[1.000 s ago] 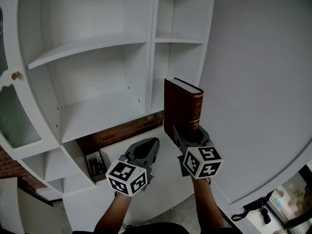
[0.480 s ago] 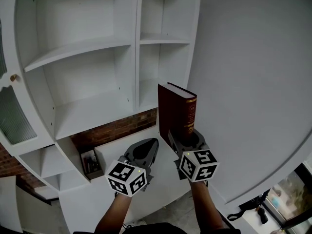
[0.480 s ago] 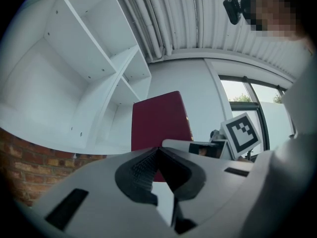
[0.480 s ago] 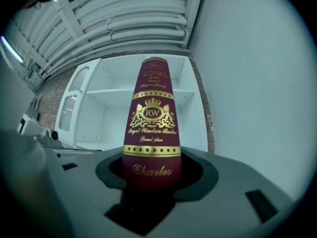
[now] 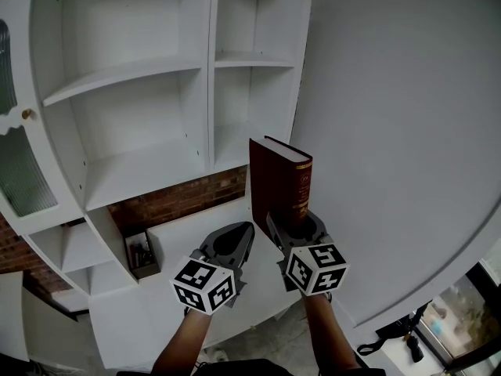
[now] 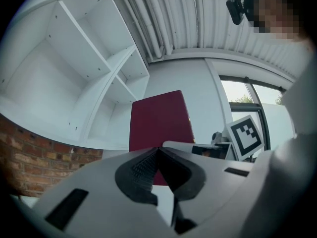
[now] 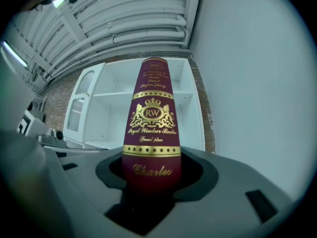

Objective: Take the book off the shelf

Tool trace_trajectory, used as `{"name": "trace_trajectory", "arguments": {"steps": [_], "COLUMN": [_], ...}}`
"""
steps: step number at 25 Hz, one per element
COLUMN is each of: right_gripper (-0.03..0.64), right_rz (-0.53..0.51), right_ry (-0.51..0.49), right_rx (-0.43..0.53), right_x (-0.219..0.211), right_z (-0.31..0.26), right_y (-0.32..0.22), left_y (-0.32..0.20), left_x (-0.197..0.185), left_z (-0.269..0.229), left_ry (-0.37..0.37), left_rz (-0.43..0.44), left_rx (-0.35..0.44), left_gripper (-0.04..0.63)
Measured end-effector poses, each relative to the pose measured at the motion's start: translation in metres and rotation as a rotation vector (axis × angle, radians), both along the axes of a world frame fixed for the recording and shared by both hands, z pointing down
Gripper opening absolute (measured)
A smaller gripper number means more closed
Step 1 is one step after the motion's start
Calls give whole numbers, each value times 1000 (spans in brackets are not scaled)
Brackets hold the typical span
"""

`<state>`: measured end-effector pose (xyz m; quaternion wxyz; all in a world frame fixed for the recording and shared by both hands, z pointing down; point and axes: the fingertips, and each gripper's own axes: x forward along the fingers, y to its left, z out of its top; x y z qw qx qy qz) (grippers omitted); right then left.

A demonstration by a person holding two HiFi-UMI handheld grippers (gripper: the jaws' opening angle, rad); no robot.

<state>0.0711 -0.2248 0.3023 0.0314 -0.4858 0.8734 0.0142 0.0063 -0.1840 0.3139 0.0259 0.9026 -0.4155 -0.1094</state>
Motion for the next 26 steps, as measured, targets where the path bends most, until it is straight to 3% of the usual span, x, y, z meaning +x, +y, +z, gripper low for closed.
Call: {"name": "trace_trajectory", "arguments": {"steps": [26], "right_gripper": [235], "right_rz": [-53], "right_ry": [-17], "right_rx": [-12], "right_x": [48], "right_z": [19], "right_y": [57], "left_y": [59], "left_x": [48], "left_z": [9], "left_ry": [-28], "left_rz": [-44], "left_rx": [-4], "left_gripper": [16]}}
